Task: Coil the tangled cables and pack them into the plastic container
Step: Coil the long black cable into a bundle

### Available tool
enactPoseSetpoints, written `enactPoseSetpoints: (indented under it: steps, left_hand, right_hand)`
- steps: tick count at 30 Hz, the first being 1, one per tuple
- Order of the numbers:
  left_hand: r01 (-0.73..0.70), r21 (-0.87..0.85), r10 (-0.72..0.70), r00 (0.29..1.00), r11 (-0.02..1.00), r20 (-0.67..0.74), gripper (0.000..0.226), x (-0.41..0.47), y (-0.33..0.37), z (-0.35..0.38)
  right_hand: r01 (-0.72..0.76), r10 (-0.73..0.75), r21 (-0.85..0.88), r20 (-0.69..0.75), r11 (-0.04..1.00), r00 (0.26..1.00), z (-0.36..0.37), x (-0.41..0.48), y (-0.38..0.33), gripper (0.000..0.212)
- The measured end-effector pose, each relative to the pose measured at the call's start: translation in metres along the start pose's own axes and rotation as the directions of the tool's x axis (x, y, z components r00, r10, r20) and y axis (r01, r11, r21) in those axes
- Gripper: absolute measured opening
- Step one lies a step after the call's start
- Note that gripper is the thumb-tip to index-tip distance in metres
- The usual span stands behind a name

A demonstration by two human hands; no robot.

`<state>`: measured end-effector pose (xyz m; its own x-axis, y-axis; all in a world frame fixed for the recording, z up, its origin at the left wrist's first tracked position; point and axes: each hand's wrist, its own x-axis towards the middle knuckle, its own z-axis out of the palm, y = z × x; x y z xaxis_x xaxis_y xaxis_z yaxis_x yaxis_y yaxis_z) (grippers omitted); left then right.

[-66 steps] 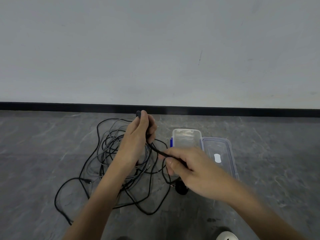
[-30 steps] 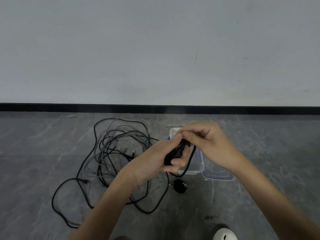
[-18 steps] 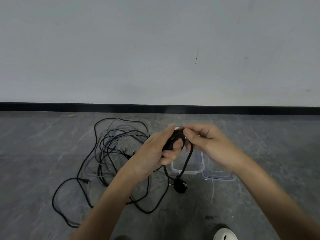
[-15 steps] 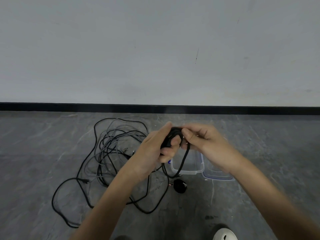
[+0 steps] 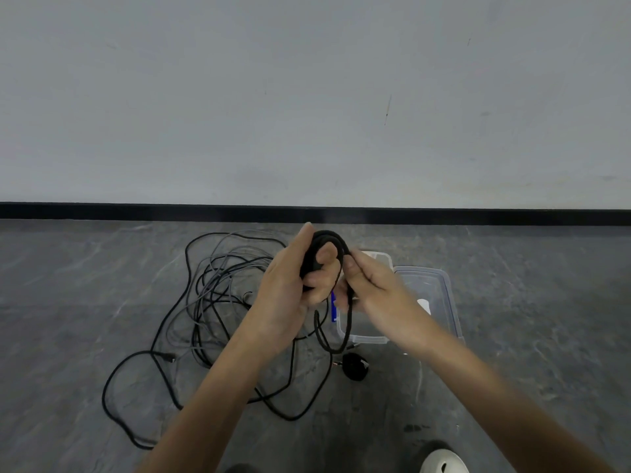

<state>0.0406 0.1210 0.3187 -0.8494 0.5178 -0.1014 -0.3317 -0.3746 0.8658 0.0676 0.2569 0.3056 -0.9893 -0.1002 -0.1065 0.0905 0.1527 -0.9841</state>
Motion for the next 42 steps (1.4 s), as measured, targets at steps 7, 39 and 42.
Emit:
enactPoseSetpoints:
  steps: [7, 39, 42]
  left_hand:
    - [-0.074, -0.160, 0.055, 0.992, 0.984, -0.116, 0.046, 0.003, 0.004, -0.005]
    - [-0.165, 0.679, 0.442, 0.860, 0.716, -0.257, 0.041, 0.013, -0.023, -0.018]
    - [-0.132, 0.651, 0.421, 0.852, 0.748, -0.311, 0.044, 0.014, -0.022, -0.021]
  right_hand:
    - [-0.112, 0.120, -0.145, 0.048, 0.983, 0.992, 0.008, -0.006, 0.007, 0.021]
    - [-0.246, 0.291, -0.180, 0.304, 0.953, 0.907, 0.013, -0.020, -0.006, 0.021]
    - [-0.256, 0.297, -0.157, 0.353, 0.954, 0.887, 0.016, -0.021, -0.011, 0.022]
